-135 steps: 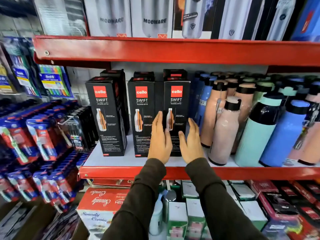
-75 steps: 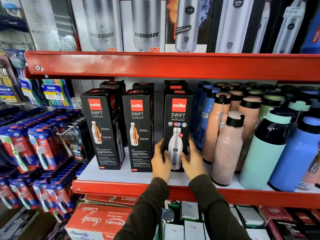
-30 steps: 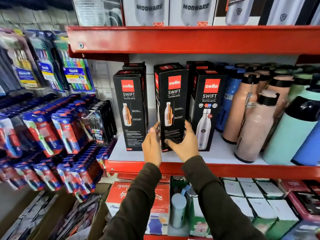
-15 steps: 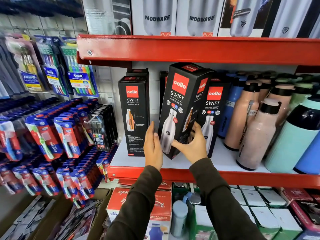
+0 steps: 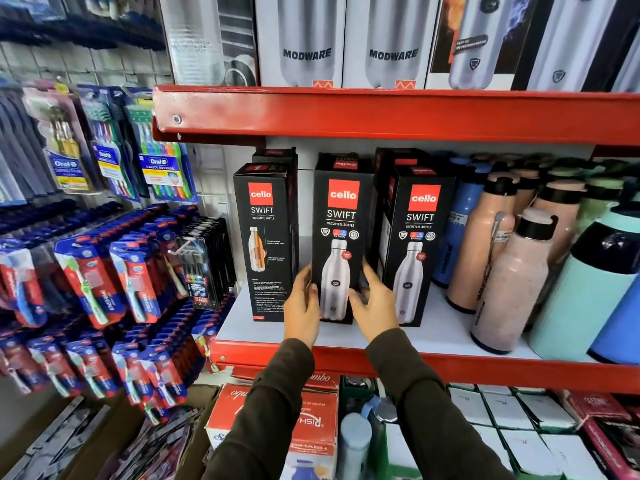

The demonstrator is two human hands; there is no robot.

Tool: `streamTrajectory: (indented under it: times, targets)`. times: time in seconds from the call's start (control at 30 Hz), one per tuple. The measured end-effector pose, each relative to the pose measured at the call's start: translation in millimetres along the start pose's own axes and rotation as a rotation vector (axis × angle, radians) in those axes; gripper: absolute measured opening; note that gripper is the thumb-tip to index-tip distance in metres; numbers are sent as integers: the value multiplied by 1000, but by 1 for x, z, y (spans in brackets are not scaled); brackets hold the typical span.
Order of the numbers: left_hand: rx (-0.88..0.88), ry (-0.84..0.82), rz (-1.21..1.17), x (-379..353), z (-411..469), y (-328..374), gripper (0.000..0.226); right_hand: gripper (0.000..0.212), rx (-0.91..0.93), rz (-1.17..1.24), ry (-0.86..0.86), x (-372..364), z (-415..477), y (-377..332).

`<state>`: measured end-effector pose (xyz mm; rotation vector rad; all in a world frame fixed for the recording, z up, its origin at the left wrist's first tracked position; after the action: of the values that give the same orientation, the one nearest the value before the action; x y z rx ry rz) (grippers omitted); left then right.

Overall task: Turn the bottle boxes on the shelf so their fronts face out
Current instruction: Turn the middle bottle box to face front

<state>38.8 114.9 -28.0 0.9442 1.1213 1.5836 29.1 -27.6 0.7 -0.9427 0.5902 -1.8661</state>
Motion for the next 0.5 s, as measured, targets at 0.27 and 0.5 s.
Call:
streamTrajectory:
  times: [0.27, 0.5]
  targets:
    - [33, 22, 50, -9, 0, -7, 47, 63, -67, -107, 8, -9, 4, 11]
    - [39, 22, 50, -11, 0, -5, 49, 58, -54, -88, 106, -10, 1, 10]
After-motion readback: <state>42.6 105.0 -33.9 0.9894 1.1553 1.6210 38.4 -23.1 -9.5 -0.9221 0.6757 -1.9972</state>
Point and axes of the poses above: each hand's wrist, its own z-axis towards the middle knuckle, its own x-axis out of the back of the hand, y = z × x, the point moved 2 cm from there along z, towards the middle knuckle, and after that the axes turned 10 degrees about x, right-handed, at the moved point
